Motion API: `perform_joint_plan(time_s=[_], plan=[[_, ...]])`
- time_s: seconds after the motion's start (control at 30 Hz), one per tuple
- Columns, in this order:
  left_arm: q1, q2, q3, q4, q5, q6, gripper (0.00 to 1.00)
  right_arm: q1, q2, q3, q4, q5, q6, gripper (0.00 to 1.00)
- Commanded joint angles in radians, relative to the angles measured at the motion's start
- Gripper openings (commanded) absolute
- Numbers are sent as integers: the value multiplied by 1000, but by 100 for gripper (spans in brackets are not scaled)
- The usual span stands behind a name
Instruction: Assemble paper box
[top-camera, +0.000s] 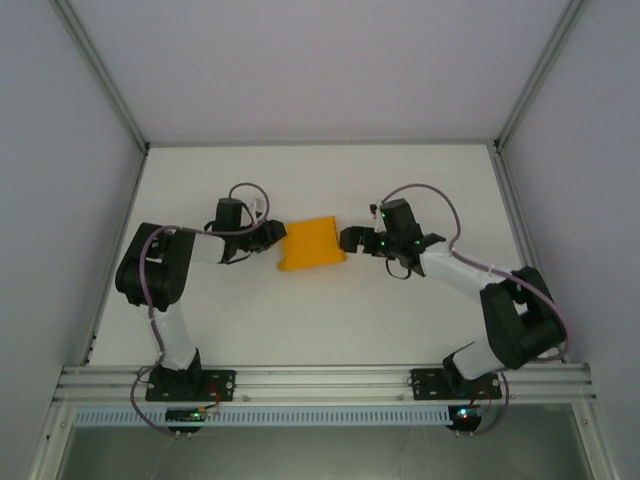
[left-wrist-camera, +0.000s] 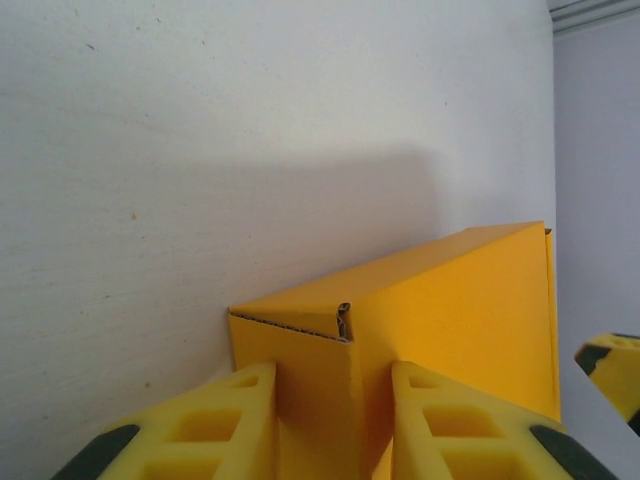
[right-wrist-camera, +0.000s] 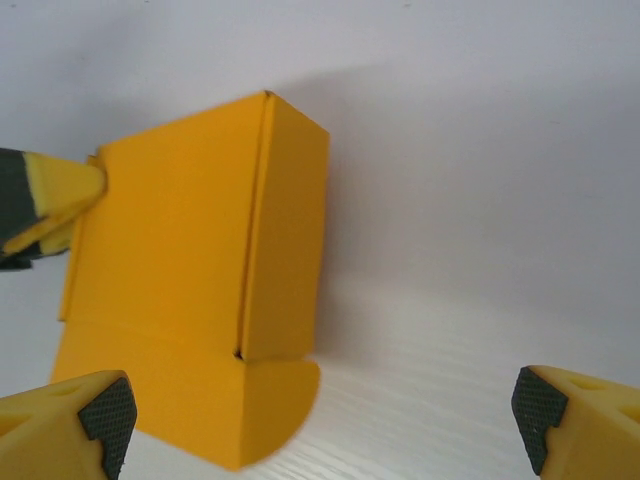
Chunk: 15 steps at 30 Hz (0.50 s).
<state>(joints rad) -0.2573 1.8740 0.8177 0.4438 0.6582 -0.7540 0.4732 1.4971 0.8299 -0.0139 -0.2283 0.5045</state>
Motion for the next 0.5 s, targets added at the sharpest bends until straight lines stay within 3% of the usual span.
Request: perform_joint_plan(time_s=[0.0, 0.17, 0.47], plan=[[19, 57, -56, -49, -29, -1, 26, -6, 89, 87, 29, -115, 67, 99], [48, 71, -98, 50, 16, -45, 22, -23, 233, 159, 98, -255, 158, 97], [70, 80, -118, 88, 39, -42, 22, -16, 404, 218, 328, -485, 341, 77]])
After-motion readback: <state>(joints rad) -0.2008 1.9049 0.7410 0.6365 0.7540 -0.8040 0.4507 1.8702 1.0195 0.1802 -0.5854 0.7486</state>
